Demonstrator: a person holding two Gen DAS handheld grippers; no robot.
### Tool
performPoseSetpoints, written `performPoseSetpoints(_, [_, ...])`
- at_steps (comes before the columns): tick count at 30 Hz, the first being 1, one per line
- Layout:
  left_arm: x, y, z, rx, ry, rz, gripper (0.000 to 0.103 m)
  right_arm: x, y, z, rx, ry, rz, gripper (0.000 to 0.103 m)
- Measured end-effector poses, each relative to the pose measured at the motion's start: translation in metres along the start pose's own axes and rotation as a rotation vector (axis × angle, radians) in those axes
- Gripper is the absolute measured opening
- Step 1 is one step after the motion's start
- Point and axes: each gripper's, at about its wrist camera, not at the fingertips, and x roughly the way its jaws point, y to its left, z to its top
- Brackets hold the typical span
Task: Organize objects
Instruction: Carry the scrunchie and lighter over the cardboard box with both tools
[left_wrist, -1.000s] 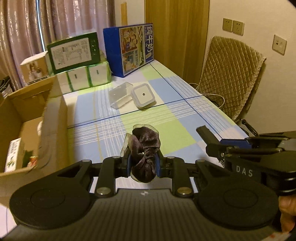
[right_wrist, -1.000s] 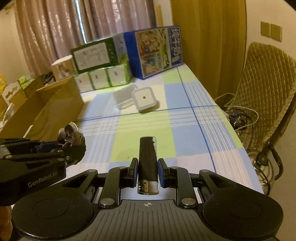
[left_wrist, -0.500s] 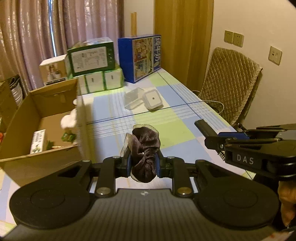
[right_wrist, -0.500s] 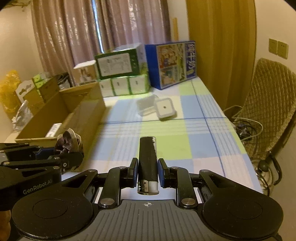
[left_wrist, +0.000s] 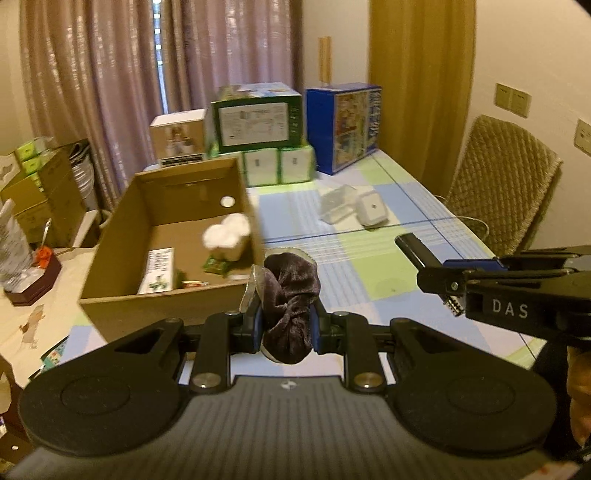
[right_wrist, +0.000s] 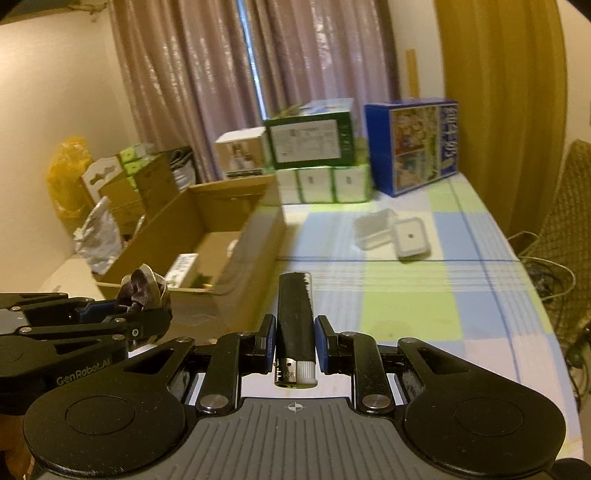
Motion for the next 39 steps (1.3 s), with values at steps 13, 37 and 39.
performPoseSetpoints(13, [-0.009,0.031,-0.007,-0.038,0.017,0.046,0.020,0.012,0.023,0.000,-0.030,0.026,0.037,0.019])
performPoseSetpoints(37, [-0.008,0.106,0.041,-0.042,-0.022,0.090,0.020,0.060,0.088,0.051,-0.090,0.000,0.133,0.019])
performPoseSetpoints(39, [-0.003,0.111,0.047,-0.043,-0.022,0.087,0.020,0.065,0.089,0.056,-0.084,-0.002,0.132,0.019])
